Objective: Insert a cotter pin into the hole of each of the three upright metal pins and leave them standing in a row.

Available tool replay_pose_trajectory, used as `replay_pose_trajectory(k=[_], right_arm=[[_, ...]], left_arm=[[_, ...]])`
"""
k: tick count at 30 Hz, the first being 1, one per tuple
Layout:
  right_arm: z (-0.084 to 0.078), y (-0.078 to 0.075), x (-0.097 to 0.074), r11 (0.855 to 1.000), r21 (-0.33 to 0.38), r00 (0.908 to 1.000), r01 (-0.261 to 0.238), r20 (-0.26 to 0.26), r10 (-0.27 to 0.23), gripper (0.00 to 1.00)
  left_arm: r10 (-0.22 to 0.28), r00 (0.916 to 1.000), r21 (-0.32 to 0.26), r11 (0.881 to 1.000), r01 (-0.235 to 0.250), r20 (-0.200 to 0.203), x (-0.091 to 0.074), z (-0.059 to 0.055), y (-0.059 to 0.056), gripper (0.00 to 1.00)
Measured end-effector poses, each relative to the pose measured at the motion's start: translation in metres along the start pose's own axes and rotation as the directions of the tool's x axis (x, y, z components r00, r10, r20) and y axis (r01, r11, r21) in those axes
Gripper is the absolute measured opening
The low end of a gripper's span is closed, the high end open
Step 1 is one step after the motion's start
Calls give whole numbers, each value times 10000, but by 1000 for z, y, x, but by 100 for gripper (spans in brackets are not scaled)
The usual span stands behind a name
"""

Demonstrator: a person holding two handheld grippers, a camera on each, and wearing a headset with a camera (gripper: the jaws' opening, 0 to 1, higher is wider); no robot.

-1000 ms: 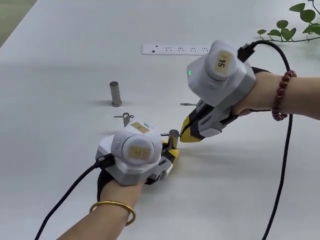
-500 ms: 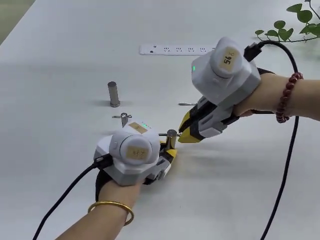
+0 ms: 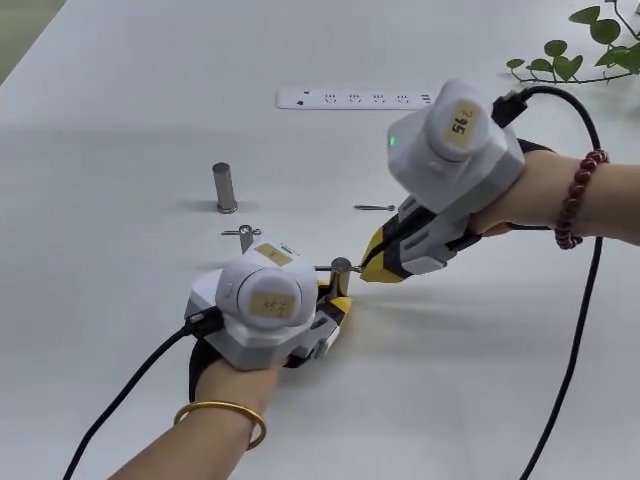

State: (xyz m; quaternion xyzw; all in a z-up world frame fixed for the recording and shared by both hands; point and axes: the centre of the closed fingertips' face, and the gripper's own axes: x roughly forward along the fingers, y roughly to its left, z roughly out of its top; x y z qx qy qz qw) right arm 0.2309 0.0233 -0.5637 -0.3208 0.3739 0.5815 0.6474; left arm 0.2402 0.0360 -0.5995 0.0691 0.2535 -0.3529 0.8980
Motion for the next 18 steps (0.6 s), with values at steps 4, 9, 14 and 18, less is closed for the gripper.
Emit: replay_pose_trajectory(k=[4,9,14,18], right_arm=[[0,1,2,10000,-40,10000,-39,-40,39,0],[2,1,3,10000,-24,10000,-39,12,39,0],[3,3,3,10000,3,10000,-59,43,59,0],[3,2,4,10000,25,10000,-31,42,31,0]], left_arm=[[-18,10000,-3,10000,18,-5,0,0,0,10],[-27,10000,-23,10000,27,-6,0,0,0,10],[-39,10000,-30,10000,39,-14,0,0,0,10],[-39,10000,-25,10000,39,-22,0,-1,0,10]])
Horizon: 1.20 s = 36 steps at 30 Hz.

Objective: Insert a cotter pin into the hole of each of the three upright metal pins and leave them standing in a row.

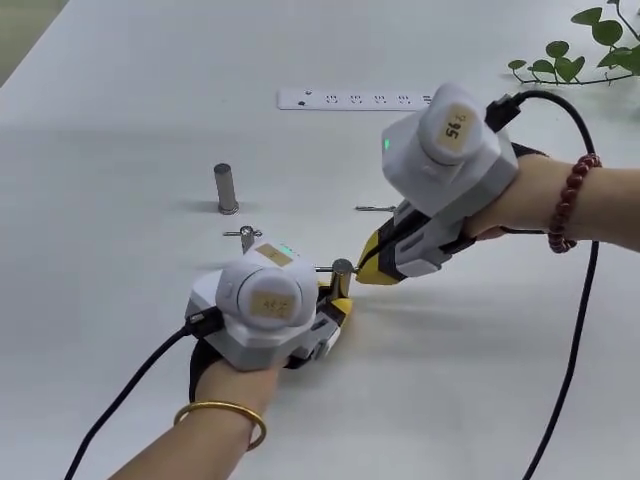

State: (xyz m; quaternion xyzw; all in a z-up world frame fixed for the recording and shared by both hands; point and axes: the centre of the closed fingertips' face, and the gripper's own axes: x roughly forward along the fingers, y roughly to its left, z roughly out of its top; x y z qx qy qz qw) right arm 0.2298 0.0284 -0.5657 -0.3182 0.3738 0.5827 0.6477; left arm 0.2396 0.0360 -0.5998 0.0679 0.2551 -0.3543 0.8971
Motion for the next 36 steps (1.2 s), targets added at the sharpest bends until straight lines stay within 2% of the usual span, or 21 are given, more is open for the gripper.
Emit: replay_pose_trajectory(k=[9,13,14,15,17,25,28,33,36], right_arm=[[0,1,1,9999,120,10000,-17,49,17,0],[-5,1,2,9994,356,9999,2,-155,3,2],[-5,1,2,9994,353,9999,-3,-161,9,2],[-6,1,2,9993,370,9999,-20,-169,26,2],[-6,1,2,9990,442,9998,-21,-199,30,4],[-2,0,1,9940,1098,10000,3,-20,-1,11],[0,0,1,9929,1191,9999,48,91,-59,15],[7,-2,-2,9906,1354,9988,206,414,-265,21],[10,-2,-3,9878,1551,9983,140,529,-225,24]], left_arm=[[53,10000,-85,9999,-53,-21,0,0,0,10],[91,9999,-99,9999,-92,-53,0,0,0,10],[83,9999,-178,9998,-84,-58,0,0,0,11],[49,10000,-600,9982,-51,-36,-1,1,0,11],[-4,10000,-724,9974,10,75,-2,4,2,11],[-98,9999,-658,9978,92,-100,-5,3,0,23],[-136,9997,-652,9978,123,-199,-11,4,1,25],[-127,9998,-492,9987,119,-165,-27,9,10,31],[-199,9996,-801,9966,184,-178,-34,11,13,33]])
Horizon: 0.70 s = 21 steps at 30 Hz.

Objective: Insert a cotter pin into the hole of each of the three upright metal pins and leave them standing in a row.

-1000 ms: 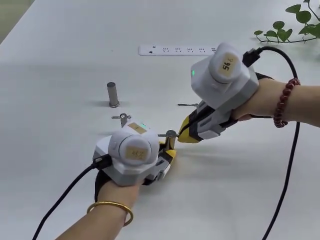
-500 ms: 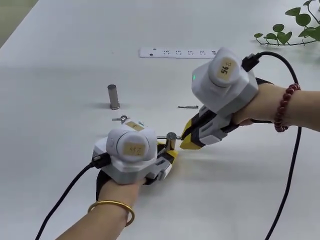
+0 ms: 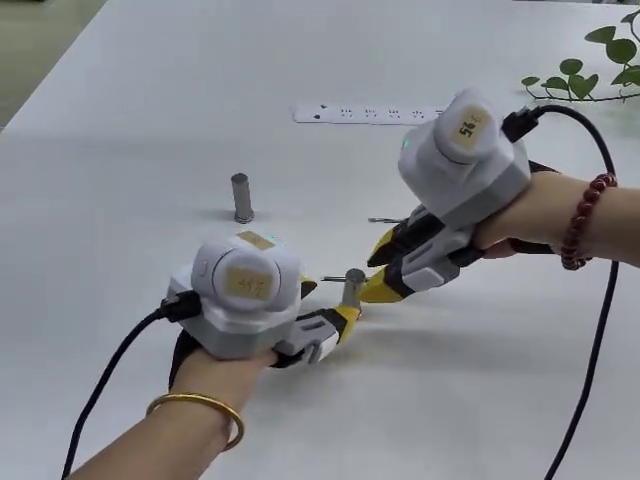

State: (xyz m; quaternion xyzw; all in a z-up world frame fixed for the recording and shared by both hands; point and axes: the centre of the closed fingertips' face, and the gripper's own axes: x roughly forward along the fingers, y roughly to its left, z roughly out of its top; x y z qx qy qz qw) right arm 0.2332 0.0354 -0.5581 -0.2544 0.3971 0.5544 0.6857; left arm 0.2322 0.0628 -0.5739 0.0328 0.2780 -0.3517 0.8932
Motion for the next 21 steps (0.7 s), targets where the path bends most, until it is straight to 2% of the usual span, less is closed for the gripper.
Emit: replay_pose_trajectory(k=[7,8,10,13,18,21], right_arm=[[7,4,5,9999,-102,9999,-97,109,98,26],[7,5,6,9998,-168,9999,-117,123,119,26],[9,6,8,9995,-255,9998,-169,140,172,25],[8,9,13,9990,-397,9998,-189,25,190,24],[8,11,17,9983,-535,9998,-222,-41,220,19],[8,12,20,9979,-595,9997,-248,-37,247,18]], left_arm=[[186,9996,428,9989,-177,-198,-18,-4,5,43],[193,9996,394,9991,-185,-195,-20,-5,6,45],[3,9998,-154,9999,-1,178,-24,-1,3,49],[49,9998,151,9999,-52,181,-30,0,4,52],[64,9998,344,9994,-71,180,-36,-2,3,58],[75,9999,217,9997,-78,125,-40,-5,4,60]])
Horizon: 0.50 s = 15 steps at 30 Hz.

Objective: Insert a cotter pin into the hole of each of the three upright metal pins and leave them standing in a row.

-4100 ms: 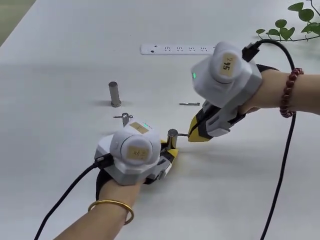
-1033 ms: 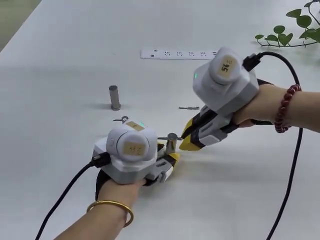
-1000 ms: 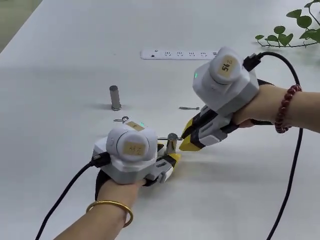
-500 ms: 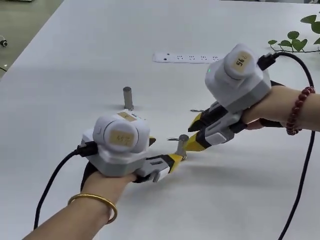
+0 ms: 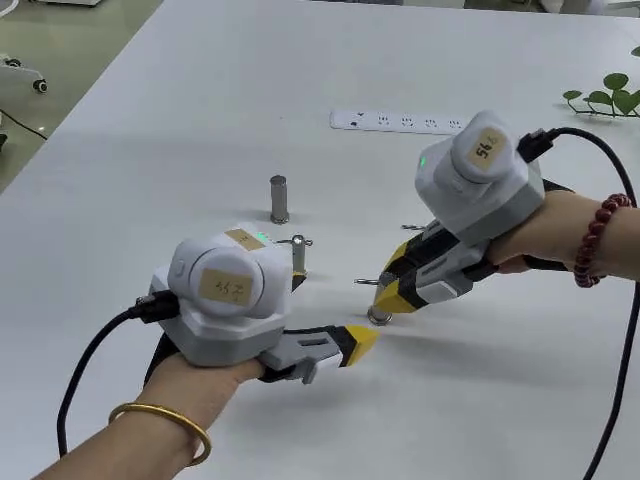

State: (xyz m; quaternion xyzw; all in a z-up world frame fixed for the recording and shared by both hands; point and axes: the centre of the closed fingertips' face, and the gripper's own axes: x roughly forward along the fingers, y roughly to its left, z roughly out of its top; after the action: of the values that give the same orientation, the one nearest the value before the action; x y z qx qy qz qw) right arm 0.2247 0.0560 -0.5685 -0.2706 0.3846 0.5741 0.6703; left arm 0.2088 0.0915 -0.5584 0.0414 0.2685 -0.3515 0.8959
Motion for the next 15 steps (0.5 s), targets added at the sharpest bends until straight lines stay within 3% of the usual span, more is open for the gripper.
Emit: replay_pose_trajectory(k=[8,15], right_arm=[[-3,-3,5,10000,-18,10000,45,-65,-45,16],[-4,-5,7,9993,-339,9995,184,-231,-192,10]], left_arm=[[94,9999,-209,9997,-91,119,-8,0,7,67],[140,9991,76,9999,-143,402,-18,6,9,75]])
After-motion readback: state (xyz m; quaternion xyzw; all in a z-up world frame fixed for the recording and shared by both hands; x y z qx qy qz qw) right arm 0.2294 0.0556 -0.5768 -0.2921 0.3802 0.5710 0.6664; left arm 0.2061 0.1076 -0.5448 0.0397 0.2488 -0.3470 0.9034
